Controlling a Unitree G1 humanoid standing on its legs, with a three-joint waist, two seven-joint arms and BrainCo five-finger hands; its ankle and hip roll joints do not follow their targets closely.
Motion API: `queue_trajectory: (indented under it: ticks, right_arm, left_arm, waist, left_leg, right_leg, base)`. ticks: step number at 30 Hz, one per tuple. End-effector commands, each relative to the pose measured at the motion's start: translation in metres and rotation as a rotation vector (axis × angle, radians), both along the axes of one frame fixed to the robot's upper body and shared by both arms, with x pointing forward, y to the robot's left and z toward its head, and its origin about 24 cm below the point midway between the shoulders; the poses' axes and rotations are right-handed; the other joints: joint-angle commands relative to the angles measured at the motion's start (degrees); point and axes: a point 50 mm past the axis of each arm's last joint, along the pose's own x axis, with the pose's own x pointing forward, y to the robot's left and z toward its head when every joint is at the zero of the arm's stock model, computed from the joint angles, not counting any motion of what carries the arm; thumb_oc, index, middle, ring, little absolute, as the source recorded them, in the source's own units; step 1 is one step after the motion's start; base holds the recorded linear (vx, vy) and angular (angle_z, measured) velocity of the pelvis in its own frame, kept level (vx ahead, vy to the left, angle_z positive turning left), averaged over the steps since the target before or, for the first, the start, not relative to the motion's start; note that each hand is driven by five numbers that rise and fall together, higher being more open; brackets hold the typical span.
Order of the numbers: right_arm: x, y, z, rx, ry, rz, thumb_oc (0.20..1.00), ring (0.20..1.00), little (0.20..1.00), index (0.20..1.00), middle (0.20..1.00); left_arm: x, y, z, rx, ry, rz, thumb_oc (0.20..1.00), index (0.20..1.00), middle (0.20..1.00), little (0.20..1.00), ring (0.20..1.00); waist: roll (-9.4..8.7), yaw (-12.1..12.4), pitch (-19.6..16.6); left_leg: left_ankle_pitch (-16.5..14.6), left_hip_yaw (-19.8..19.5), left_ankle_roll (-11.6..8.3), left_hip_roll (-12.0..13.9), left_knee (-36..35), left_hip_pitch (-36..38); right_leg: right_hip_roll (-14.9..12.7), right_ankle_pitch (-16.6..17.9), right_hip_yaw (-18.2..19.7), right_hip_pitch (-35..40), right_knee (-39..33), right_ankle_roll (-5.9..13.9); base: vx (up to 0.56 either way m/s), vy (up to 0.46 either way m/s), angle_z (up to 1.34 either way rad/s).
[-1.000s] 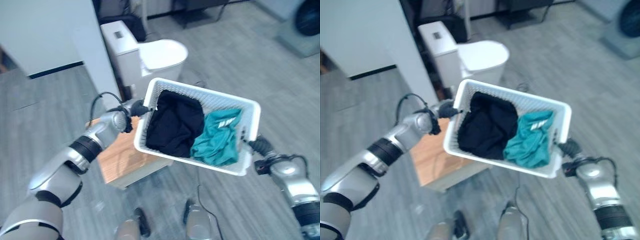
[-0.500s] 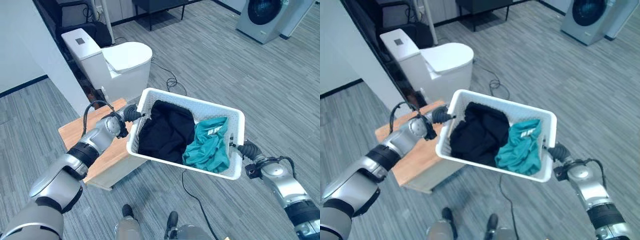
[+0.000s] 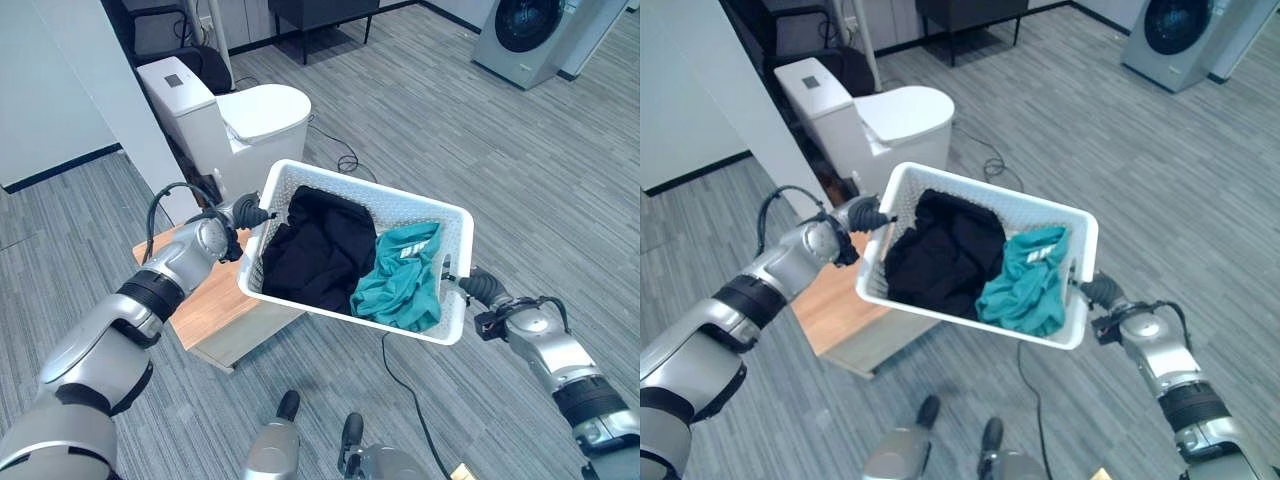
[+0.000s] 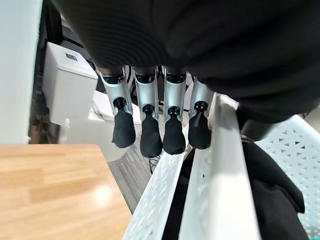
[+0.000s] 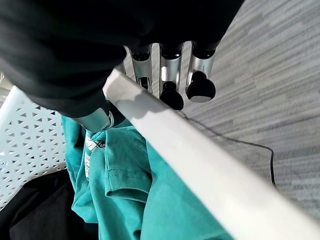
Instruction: Grab the laundry basket,head to the washer,open it,put in the laundry and shut it.
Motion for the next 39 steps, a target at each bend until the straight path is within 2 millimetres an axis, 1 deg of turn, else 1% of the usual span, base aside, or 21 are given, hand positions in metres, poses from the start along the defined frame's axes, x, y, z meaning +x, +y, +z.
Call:
queue_trajectory:
  ticks: [1, 3, 4, 5, 9, 11, 13, 14, 16, 17, 18, 19, 21, 25, 26, 27, 28, 29, 32, 36, 39]
  right_arm:
    - [0.002, -0.002, 0.047, 0.022, -0.231, 0.053, 0.200, 0.200, 0.200, 0.200, 0.200]
    - [-0.005, -0.004, 0.045, 0.025, -0.233, 0.050, 0.200, 0.200, 0.200, 0.200, 0.200]
    - [-0.008, -0.007, 0.043, 0.030, -0.232, 0.037, 0.200, 0.200, 0.200, 0.200, 0.200]
    - [-0.016, -0.012, 0.038, 0.026, -0.219, 0.012, 0.200, 0.200, 0.200, 0.200, 0.200]
    - [-0.016, -0.008, 0.032, 0.025, -0.205, 0.022, 0.200, 0.200, 0.200, 0.200, 0.200]
    - [-0.014, -0.005, 0.032, 0.029, -0.202, 0.034, 0.200, 0.200, 0.200, 0.200, 0.200]
    - [-0.008, 0.004, 0.028, 0.049, -0.200, 0.045, 0.200, 0.200, 0.200, 0.200, 0.200]
    - [-0.006, 0.011, 0.023, 0.078, -0.191, 0.055, 0.200, 0.200, 0.200, 0.200, 0.200]
    - [-0.002, 0.016, 0.019, 0.087, -0.183, 0.049, 0.200, 0.200, 0.200, 0.200, 0.200]
    - [-0.002, 0.016, 0.019, 0.087, -0.184, 0.050, 0.200, 0.200, 0.200, 0.200, 0.200]
    - [-0.001, 0.017, 0.017, 0.082, -0.177, 0.049, 0.200, 0.200, 0.200, 0.200, 0.200]
    - [0.002, 0.020, 0.019, 0.076, -0.181, 0.054, 0.200, 0.200, 0.200, 0.200, 0.200]
    - [0.005, 0.017, 0.019, 0.073, -0.191, 0.021, 0.200, 0.200, 0.200, 0.200, 0.200]
    - [0.006, 0.006, 0.021, 0.073, -0.204, -0.045, 0.200, 0.200, 0.200, 0.200, 0.200]
    - [0.006, 0.006, 0.021, 0.074, -0.203, -0.045, 0.200, 0.200, 0.200, 0.200, 0.200]
    - [0.008, 0.005, 0.021, 0.081, -0.206, -0.058, 0.200, 0.200, 0.200, 0.200, 0.200]
    - [0.008, 0.005, 0.020, 0.081, -0.205, -0.058, 0.200, 0.200, 0.200, 0.200, 0.200]
    - [0.007, 0.003, 0.018, 0.085, -0.197, -0.068, 0.200, 0.200, 0.200, 0.200, 0.200]
    - [0.007, 0.005, 0.018, 0.090, -0.195, -0.066, 0.200, 0.200, 0.200, 0.200, 0.200]
    - [0.006, 0.007, 0.014, 0.093, -0.176, -0.059, 0.200, 0.200, 0.200, 0.200, 0.200]
    - [0.004, 0.006, 0.013, 0.094, -0.172, -0.056, 0.200, 0.200, 0.200, 0.200, 0.200]
  left_arm:
    - [0.010, -0.006, 0.050, -0.067, -0.182, -0.008, 0.200, 0.200, 0.200, 0.200, 0.200]
    - [0.009, -0.007, 0.045, -0.085, -0.174, -0.012, 0.200, 0.200, 0.200, 0.200, 0.200]
    - [0.009, -0.009, 0.043, -0.092, -0.170, -0.014, 0.200, 0.200, 0.200, 0.200, 0.200]
    - [0.007, -0.009, 0.039, -0.106, -0.164, -0.014, 0.200, 0.200, 0.200, 0.200, 0.200]
    - [0.002, -0.001, 0.027, -0.106, -0.138, -0.009, 0.200, 0.200, 0.200, 0.200, 0.200]
    - [0.000, 0.003, 0.025, -0.106, -0.134, 0.000, 0.200, 0.200, 0.200, 0.200, 0.200]
    - [-0.002, 0.013, 0.024, -0.093, -0.134, 0.021, 0.200, 0.200, 0.200, 0.200, 0.200]
    - [-0.003, 0.016, 0.028, -0.074, -0.149, 0.023, 0.200, 0.200, 0.200, 0.200, 0.200]
    - [-0.004, 0.017, 0.026, -0.065, -0.146, 0.024, 0.200, 0.200, 0.200, 0.200, 0.200]
    - [-0.004, 0.017, 0.026, -0.065, -0.147, 0.025, 0.200, 0.200, 0.200, 0.200, 0.200]
    - [-0.004, 0.015, 0.025, -0.066, -0.146, 0.019, 0.200, 0.200, 0.200, 0.200, 0.200]
    - [-0.004, 0.013, 0.024, -0.075, -0.147, 0.018, 0.200, 0.200, 0.200, 0.200, 0.200]
    - [-0.004, 0.008, 0.017, -0.105, -0.130, 0.014, 0.200, 0.200, 0.200, 0.200, 0.200]
    - [-0.001, -0.001, 0.018, -0.114, -0.125, -0.002, 0.200, 0.200, 0.200, 0.200, 0.200]
    - [-0.001, -0.001, 0.018, -0.114, -0.125, -0.001, 0.200, 0.200, 0.200, 0.200, 0.200]
    - [0.000, -0.002, 0.018, -0.114, -0.121, -0.001, 0.200, 0.200, 0.200, 0.200, 0.200]
    - [0.000, -0.002, 0.018, -0.114, -0.121, -0.001, 0.200, 0.200, 0.200, 0.200, 0.200]
    - [0.000, 0.004, 0.017, -0.121, -0.119, 0.020, 0.200, 0.200, 0.200, 0.200, 0.200]
    - [0.000, 0.009, 0.016, -0.114, -0.123, 0.040, 0.200, 0.200, 0.200, 0.200, 0.200]
    - [0.001, 0.022, 0.016, -0.085, -0.124, 0.084, 0.200, 0.200, 0.200, 0.200, 0.200]
    - [0.000, 0.029, 0.017, -0.071, -0.126, 0.098, 0.200, 0.200, 0.200, 0.200, 0.200]
  waist:
    - [-1.93, -0.2, -2.9]
    - [-2.56, -1.1, -2.2]
    - [-2.54, -1.5, -2.4]
    - [-2.66, -1.4, -3.3]
    - [-3.29, 1.3, -4.5]
    - [-3.71, 2.0, -5.1]
    - [-5.02, 3.7, -6.7]
    - [-7.09, 4.4, -7.2]
    - [-7.82, 4.2, -6.8]
    - [-7.71, 4.2, -6.9]
    - [-7.36, 3.3, -6.6]
    - [-6.42, 2.2, -6.4]
    - [-3.44, 0.2, -6.2]
    - [-2.02, -2.8, -5.7]
    - [-1.98, -3.1, -5.6]
    - [-1.54, -3.4, -5.9]
    - [-1.44, -3.5, -5.9]
    - [-0.84, -4.6, -6.0]
    - [-0.58, -4.9, -5.8]
    - [-0.89, -5.0, -6.0]
    - [-1.76, -5.2, -7.3]
  left_leg:
    - [4.2, 3.9, -0.35, 0.9, 14.0, -11.3]
    - [3.5, 8.2, 1.00, 0.8, 20.3, -14.4]
    - [2.7, 10.8, 1.37, 1.3, 20.4, -15.3]
    - [0.8, 16.6, 2.37, 0.5, 16.0, -16.9]
    - [3.5, 18.8, 2.04, -3.0, 9.1, -19.2]
    - [3.0, 19.2, 2.44, -2.9, 7.9, -18.4]
    - [2.0, 17.7, 4.33, -3.7, 5.3, -16.0]
    - [-0.4, 18.3, 6.22, -4.7, 6.1, -14.0]
    - [-3.1, 20.5, 7.53, -4.6, 5.8, -10.1]
    - [-2.8, 20.6, 7.53, -4.4, 5.6, -10.2]
    - [-3.8, 21.5, 8.08, -4.0, 5.6, -8.7]
    - [-4.4, 21.5, 8.34, -3.1, 5.3, -7.1]
    - [-5.2, 21.2, 8.30, -1.0, 3.9, -2.7]
    - [-6.5, 18.7, 6.69, -1.7, 3.1, 1.3]
    - [-6.7, 18.4, 6.59, -1.7, 3.1, 1.4]
    - [-7.9, 17.3, 5.68, -1.6, 3.3, 2.7]
    - [-8.2, 17.1, 5.57, -1.4, 3.4, 2.8]
    - [-10.1, 15.3, 5.13, -1.5, 3.0, 5.3]
    - [-12.0, 14.0, 4.48, -1.1, 2.7, 7.8]
    - [-14.8, 11.5, 2.67, 0.8, 2.2, 11.7]
    - [-14.9, 10.1, 1.47, 2.8, 1.0, 13.3]
  right_leg:
    - [-0.1, -10.8, 2.1, 8.6, -0.3, 2.21]
    - [-0.3, -10.7, 1.6, 8.8, -0.4, 1.85]
    - [0.0, -10.8, 0.9, 9.0, -0.9, 1.82]
    - [0.9, -11.0, 0.1, 9.6, -2.8, 1.97]
    - [1.7, -11.4, 1.8, 11.4, -4.6, 2.91]
    - [1.6, -11.8, 2.4, 11.9, -4.9, 3.34]
    - [1.3, -13.3, 3.5, 13.1, -3.5, 3.81]
    - [0.4, -13.3, 2.9, 13.2, 2.7, 5.00]
    - [-0.7, -6.8, 1.6, 9.4, 14.4, 10.39]
    - [-0.6, -6.6, 1.7, 9.1, 14.5, 10.37]
    - [-1.2, -1.7, 1.6, 6.6, 21.2, 13.32]
    - [-1.8, 0.8, 1.2, 4.2, 26.2, 15.03]
    - [-4.0, 1.9, -2.5, -1.1, 34.0, 15.56]
    - [-8.7, -3.5, -6.4, -5.7, 26.0, 11.60]
    - [-8.7, -3.7, -6.8, -5.3, 25.8, 11.50]
    - [-10.5, -5.1, -6.1, -7.2, 19.2, 9.82]
    - [-10.3, -5.2, -6.3, -6.9, 19.0, 9.75]
    - [-12.1, -3.6, -2.0, -9.5, 13.0, 9.82]
    - [-13.8, -0.6, 2.2, -10.4, 8.0, 10.90]
    - [-17.2, 5.7, 4.1, -10.9, 0.6, 13.43]
    - [-15.9, 5.4, 4.0, -9.0, 0.0, 13.69]
  base:
    - [-0.02, -0.133, 0.00]
    - [0.03, -0.118, 0.35]
    - [0.19, -0.094, 0.79]
    - [0.18, -0.059, 0.69]
    - [0.26, -0.006, 0.24]
    - [0.26, 0.018, -0.17]
    - [0.47, 0.031, -0.44]
    - [0.59, 0.033, -0.67]
    - [0.40, 0.054, -0.92]
    - [0.21, 0.073, -0.77]
    - [0.17, 0.069, -0.21]
    - [0.40, 0.113, 0.15]
    - [0.42, 0.089, 0.16]
    - [0.28, -0.049, 0.37]
    - [0.27, -0.162, 0.51]
    - [0.21, -0.140, 0.44]
    - [0.42, -0.274, 0.52]
    - [0.34, -0.208, 0.60]
    - [0.26, -0.172, 0.53]
    - [0.37, -0.375, 0.57]
    - [0.22, -0.313, 0.24]
